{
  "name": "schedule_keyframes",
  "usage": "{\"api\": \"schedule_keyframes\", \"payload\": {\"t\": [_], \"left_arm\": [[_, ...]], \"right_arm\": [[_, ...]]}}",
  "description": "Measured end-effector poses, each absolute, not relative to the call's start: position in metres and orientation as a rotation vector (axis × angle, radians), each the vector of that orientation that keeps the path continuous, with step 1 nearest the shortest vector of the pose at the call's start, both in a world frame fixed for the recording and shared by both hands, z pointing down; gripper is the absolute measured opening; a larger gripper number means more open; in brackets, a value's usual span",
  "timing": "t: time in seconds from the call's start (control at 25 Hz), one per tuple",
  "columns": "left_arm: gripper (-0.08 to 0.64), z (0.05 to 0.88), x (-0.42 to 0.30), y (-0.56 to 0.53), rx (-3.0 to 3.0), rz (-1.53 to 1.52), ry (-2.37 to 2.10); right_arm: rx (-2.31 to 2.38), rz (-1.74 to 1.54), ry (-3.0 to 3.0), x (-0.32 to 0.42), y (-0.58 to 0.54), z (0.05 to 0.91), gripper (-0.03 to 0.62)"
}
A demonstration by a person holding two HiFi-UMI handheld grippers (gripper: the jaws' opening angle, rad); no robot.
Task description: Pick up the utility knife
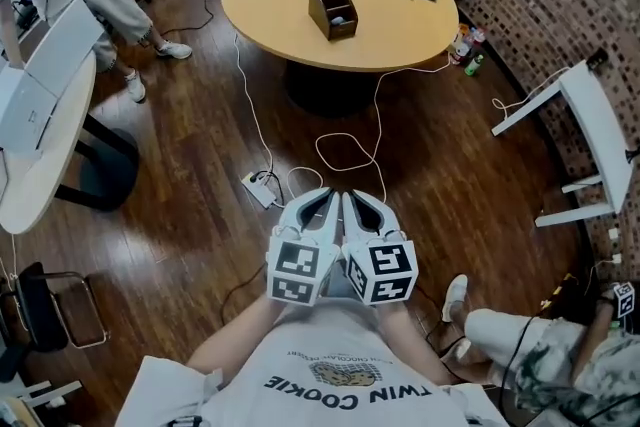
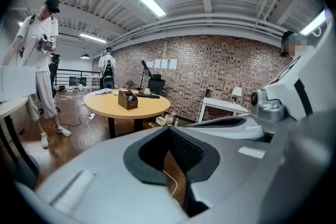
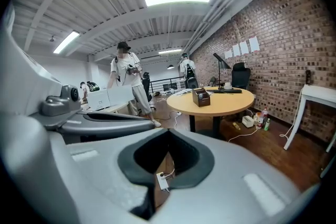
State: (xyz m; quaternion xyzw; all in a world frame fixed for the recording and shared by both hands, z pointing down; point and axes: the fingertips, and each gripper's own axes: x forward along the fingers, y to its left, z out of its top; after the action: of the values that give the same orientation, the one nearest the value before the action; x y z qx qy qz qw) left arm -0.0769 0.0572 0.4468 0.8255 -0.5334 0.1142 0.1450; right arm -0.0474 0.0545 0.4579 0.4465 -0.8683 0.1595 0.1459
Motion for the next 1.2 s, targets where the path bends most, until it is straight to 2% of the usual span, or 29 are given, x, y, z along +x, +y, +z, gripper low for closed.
{"api": "schedule_keyframes", "payload": {"t": [1.2], "left_arm": [[0.006,0.441,0.011,-0.159,2.245,0.436,-1.755]], "right_arm": [[1.046,0.447,-2.635,0.046,-0.167,0.442,-0.002]]}}
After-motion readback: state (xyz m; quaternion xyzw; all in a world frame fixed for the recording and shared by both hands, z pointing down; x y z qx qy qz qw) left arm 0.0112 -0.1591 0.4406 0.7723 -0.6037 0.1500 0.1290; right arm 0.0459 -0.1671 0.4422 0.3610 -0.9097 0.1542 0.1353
